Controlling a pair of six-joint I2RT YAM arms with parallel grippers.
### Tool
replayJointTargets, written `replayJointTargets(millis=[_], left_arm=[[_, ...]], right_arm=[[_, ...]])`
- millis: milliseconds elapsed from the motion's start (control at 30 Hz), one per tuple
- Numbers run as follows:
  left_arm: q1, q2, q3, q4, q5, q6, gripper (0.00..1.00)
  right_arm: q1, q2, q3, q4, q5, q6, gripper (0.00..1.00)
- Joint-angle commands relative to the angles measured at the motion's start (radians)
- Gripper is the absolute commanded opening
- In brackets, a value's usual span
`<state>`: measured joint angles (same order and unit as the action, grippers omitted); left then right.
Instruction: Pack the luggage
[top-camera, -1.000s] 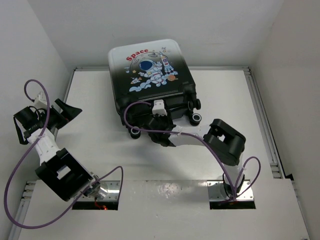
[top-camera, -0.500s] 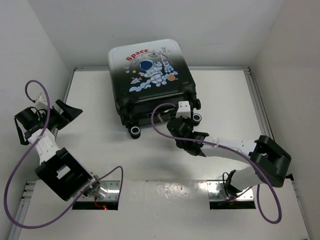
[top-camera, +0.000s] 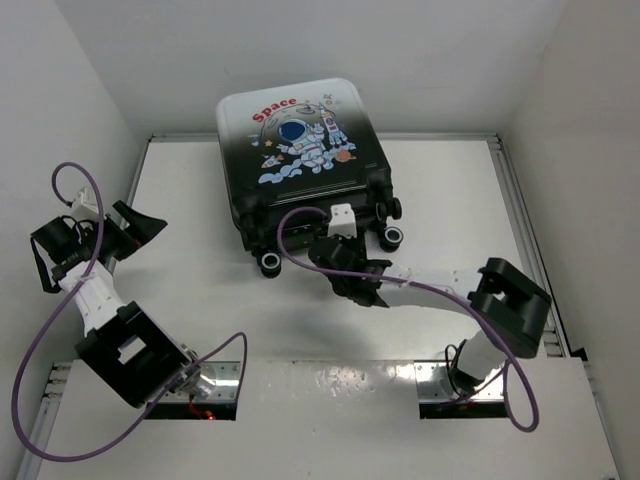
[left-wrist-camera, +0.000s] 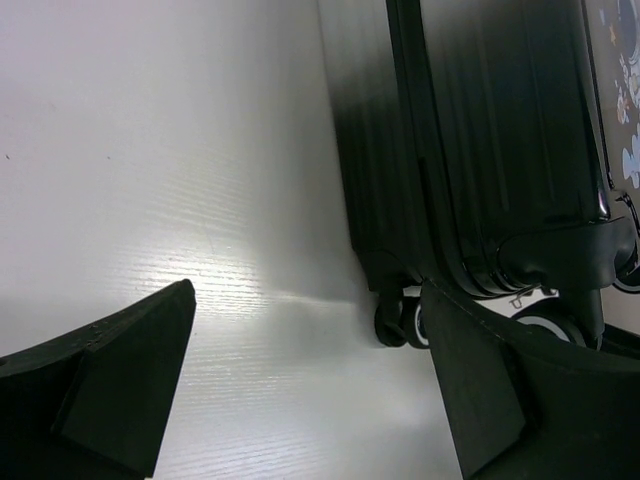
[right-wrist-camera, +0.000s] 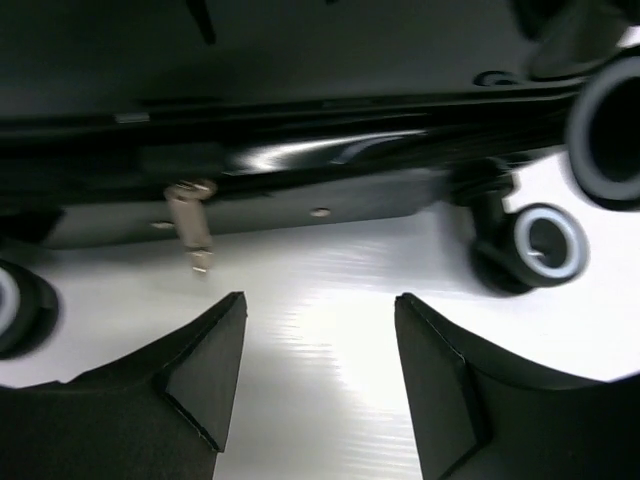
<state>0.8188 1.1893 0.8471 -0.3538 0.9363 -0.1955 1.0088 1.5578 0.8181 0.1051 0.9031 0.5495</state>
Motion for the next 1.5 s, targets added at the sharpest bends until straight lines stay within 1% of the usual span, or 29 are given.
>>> replayJointTargets(millis=[0,33,100,133,333,400,467,533,700,733,933,1033,1200,1267,1467], left_arm=[[-0.003,-0.023,-0.01,0.024,0.013,0.007,1.0],[-0.003,-0.023,-0.01,0.024,0.013,0.007,1.0],[-0.003,-0.023,-0.01,0.033,0.013,0.007,1.0],[-0.003,-0.023,-0.01,0.033,0.013,0.007,1.0],[-0.003,-0.002,-0.02,0.053,0.013,-0.012,1.0],[-0.003,0.007,-0.02,0.064,0.013,-0.012,1.0],[-0.003,0.007,-0.02,0.064,0.013,-0.012,1.0],[-0.003,0.007,-0.029,0.073,0.013,-0.012,1.0],[-0.003,0.016,-0.039,0.073,0.013,-0.012,1.0],[-0.003,0.016,-0.039,0.073,0.013,-0.012,1.0],[-0.003,0.026,-0.057,0.093,0.013,-0.022,1.0],[-0.003,0.035,-0.057,0.093,0.013,-0.042,1.0],[-0.003,0.035,-0.057,0.093,0.013,-0.042,1.0],[-0.003,0.035,-0.057,0.093,0.013,-0.042,1.0],[-0.003,0.044,-0.057,0.102,0.013,-0.042,1.0]], right_arm=[[0.017,0.073,0.117,-0.08,0.042,0.11,0.61],[0.014,0.102,0.183,-0.097,0.04,0.15,0.61],[0.017,0.143,0.237,-0.128,0.049,0.161,0.61],[0.019,0.177,0.245,-0.136,0.051,0.164,0.61],[-0.002,0.26,0.326,-0.156,0.098,0.196,0.61],[-0.015,0.284,0.341,-0.157,0.111,0.202,0.6],[-0.032,0.297,0.346,-0.156,0.122,0.208,0.57],[-0.044,0.306,0.355,-0.142,0.128,0.208,0.55],[-0.065,0.318,0.377,-0.113,0.129,0.207,0.54],[-0.071,0.311,0.38,-0.11,0.119,0.208,0.53],[-0.075,0.278,0.38,-0.084,0.091,0.201,0.53],[-0.072,0.271,0.388,-0.087,0.056,0.204,0.59],[-0.055,0.288,0.42,-0.097,0.045,0.207,0.59],[-0.056,0.303,0.438,-0.1,0.046,0.211,0.62],[-0.056,0.308,0.457,-0.102,0.037,0.219,0.64]])
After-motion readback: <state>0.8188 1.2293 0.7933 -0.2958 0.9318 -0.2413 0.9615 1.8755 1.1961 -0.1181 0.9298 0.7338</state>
